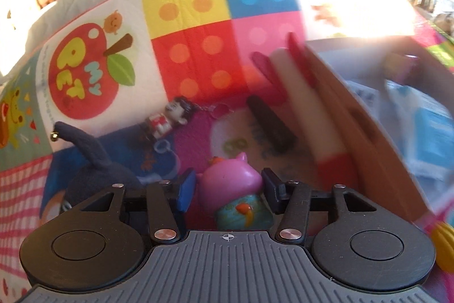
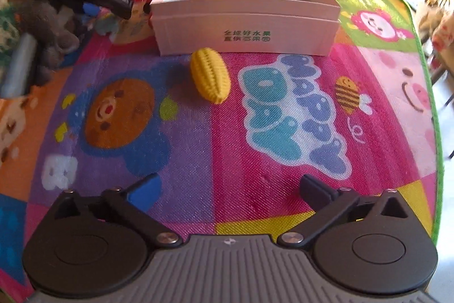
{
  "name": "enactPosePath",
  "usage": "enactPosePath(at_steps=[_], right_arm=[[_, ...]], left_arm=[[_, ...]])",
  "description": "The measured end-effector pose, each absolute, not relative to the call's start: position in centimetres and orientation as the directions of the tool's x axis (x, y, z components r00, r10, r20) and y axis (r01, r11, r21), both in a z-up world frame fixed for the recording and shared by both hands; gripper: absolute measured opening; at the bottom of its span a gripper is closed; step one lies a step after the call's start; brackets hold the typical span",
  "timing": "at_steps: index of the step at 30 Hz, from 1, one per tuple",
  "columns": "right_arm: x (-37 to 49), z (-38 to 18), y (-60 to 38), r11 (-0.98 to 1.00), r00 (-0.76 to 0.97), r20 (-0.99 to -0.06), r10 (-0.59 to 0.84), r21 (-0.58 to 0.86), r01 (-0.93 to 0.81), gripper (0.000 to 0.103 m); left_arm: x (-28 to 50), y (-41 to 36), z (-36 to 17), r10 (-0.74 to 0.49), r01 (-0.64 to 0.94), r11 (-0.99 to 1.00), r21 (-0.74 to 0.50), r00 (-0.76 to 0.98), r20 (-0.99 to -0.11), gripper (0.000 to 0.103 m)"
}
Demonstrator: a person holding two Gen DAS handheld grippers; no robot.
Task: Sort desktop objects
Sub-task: 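Set the corn toy on the mat beside the box while the left gripper places the pink pig toy, then grasp the yellow corn toy with the right gripper while the left grasps the pink pig toy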
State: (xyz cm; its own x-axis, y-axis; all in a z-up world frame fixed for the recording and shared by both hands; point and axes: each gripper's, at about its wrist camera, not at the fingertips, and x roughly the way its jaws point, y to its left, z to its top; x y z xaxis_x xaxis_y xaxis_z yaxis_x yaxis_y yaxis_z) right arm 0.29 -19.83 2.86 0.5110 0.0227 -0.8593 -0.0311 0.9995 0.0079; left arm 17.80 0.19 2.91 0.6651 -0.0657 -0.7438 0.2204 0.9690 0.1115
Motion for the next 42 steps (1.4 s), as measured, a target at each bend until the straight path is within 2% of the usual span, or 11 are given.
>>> enactPosePath(at_steps=[4,8,12,15,17,22,27,31,34,39,42], right_arm=[[1.3,3.0,-19.9,0.999,0.467,-0.884,0.029,0.019,-0.027,0.103],[1.5,3.0,-19.8,1.000,0.461,-0.887,0.021,0.009,-0.028,0.103],[2.1,3.0,-20.0,0.999,0.442,-0.897,0.024,0.005,-0.045,0.103],[1.7,3.3,-19.5,0.996,0.439,-0.898,0.015,-0.023,-0.081,0.103],[1.3,3.8,-18.8,0.989,0.486,-0.874,-0.011,-0.080,-0.123,0.098],[2.3,4.7,-18.3,0.982,0.571,-0.820,-0.039,-0.137,-0.129,0.081],[4.5,4.2,-18.6,0.984,0.581,-0.812,-0.051,-0.140,-0.110,0.081],[6.2,3.6,-19.8,0.967,0.586,-0.785,-0.201,-0.253,-0.008,0.081],[6.5,3.4,-21.4,0.962,0.565,-0.784,-0.259,-0.262,0.078,0.081],[5.2,4.5,-22.3,0.991,0.588,-0.799,-0.126,-0.122,0.048,0.084],[4.7,4.6,-20.4,0.989,0.618,-0.784,-0.067,-0.133,-0.061,0.084]], left_arm=[[11.3,-0.6,4.0,-0.234,0.370,0.929,0.010,0.608,-0.759,0.055],[5.8,-1.7,3.4,-0.294,0.426,0.903,-0.052,0.527,-0.797,0.057],[3.0,-1.8,2.5,-0.252,0.383,0.922,-0.051,0.495,-0.832,0.058],[2.5,-1.0,2.8,-0.237,0.324,0.943,-0.073,0.502,-0.832,0.069],[2.7,-0.6,3.0,-0.202,0.298,0.953,-0.047,0.516,-0.832,0.079],[2.7,0.2,2.9,-0.135,0.269,0.963,0.014,0.525,-0.840,0.085],[2.8,1.7,2.9,-0.075,0.207,0.978,0.041,0.525,-0.847,0.089],[2.8,2.1,2.8,-0.066,0.183,0.983,0.034,0.518,-0.853,0.094],[2.6,1.9,2.5,-0.071,0.183,0.983,0.026,0.507,-0.859,0.095],[2.4,1.4,2.1,-0.078,0.180,0.983,0.014,0.493,-0.866,0.095],[2.3,1.5,2.1,-0.071,0.173,0.985,0.018,0.493,-0.867,0.096]])
